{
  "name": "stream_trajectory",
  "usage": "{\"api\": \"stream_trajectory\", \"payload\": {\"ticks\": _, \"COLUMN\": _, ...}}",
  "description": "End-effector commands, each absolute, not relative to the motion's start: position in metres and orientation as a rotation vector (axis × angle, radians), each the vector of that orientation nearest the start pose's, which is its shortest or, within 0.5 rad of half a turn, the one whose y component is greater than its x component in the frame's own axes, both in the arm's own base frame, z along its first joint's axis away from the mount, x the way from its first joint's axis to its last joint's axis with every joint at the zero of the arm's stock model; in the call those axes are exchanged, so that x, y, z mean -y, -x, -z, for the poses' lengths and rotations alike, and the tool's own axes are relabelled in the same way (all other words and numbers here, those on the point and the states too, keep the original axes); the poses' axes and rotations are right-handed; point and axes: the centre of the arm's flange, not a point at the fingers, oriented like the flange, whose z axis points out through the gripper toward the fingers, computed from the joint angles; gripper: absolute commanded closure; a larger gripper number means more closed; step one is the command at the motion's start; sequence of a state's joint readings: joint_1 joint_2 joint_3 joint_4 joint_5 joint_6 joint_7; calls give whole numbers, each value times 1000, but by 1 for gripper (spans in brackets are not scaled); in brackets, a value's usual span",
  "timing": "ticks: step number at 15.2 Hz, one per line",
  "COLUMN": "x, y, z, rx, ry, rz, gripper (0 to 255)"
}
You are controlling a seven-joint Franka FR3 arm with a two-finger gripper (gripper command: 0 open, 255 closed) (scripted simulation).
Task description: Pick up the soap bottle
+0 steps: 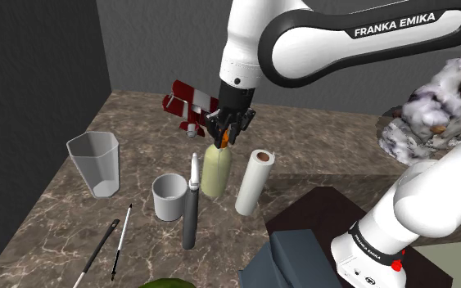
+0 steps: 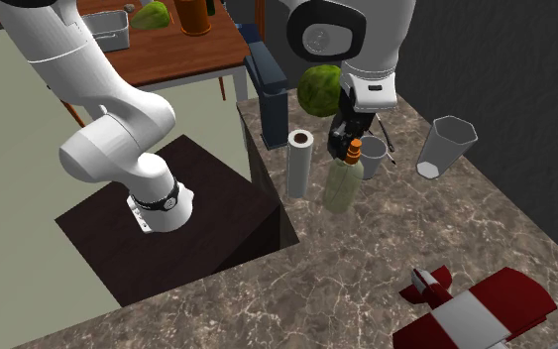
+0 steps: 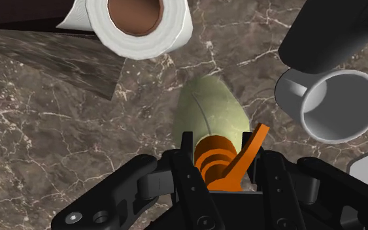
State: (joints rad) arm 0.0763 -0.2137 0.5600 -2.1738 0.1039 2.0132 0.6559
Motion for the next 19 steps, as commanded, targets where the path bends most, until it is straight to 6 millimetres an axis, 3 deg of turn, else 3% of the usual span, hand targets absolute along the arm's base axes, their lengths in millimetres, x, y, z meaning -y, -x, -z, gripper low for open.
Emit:
{"api": "stream_trajectory", "payload": {"ticks": 1, "x": -310, "y": -391, "z": -470, "rx": -113, "ry": 3141, "rz": 44, "gripper": 255}}
{"api": "stream_trajectory", "payload": {"ticks": 17, "x": -310, "y": -391, "z": -548, "rx": -113, "ry": 3141, "rz": 44, "gripper": 255}}
{"api": "stream_trajectory", "payload": {"ticks": 19, "x": -310, "y": -391, "z": -549, "rx": -113, "ry": 3141, "rz": 44, "gripper": 255}}
